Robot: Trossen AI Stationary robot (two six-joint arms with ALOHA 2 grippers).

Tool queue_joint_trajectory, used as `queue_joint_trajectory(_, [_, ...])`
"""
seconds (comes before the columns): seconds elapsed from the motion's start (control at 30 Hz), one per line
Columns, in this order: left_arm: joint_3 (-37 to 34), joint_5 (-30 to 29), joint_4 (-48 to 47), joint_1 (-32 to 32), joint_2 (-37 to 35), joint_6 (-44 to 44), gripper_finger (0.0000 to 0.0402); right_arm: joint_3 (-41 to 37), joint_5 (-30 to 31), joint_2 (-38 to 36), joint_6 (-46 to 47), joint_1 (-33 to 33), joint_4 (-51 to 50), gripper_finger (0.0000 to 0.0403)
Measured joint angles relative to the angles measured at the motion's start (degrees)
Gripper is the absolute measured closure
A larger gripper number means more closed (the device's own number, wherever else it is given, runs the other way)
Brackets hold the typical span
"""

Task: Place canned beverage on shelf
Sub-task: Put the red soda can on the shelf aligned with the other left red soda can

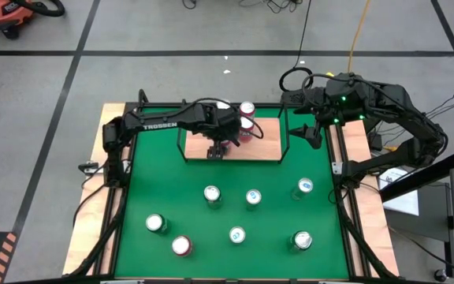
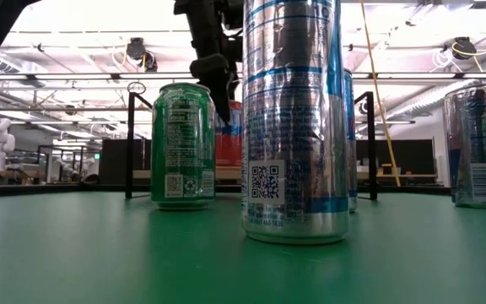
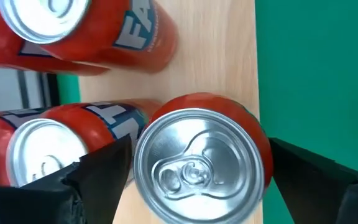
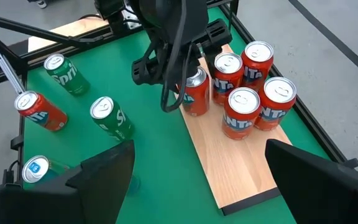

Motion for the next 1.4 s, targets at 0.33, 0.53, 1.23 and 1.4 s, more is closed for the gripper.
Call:
queue_joint_trajectory(0.33, [12.1,-3.9,-12.8,-2.5,0.0,-5.3,0.0041,0.0,0.0,0.0,0.0,0.0,0.3,0.0052])
queue_joint_trajectory(0.53, [20.1,1.5,-22.8,-3.6,-0.9,-17.8,0.0043,0.0,0.2,0.0,0.9,0.0,0.4,0.0052])
queue_joint_trajectory(1.23, [-9.7,5.8,3.7,-2.4,-11.5,-29.4,0.0235,0.0,0.2,0.0,0.2,0.0,0.3,0.0052])
queue_joint_trajectory(1.4, [-12.9,5.8,6.3,-2.4,-11.4,-33.9,0.0272,0.0,0.2,0.0,0.0,0.0,0.3,0.0052])
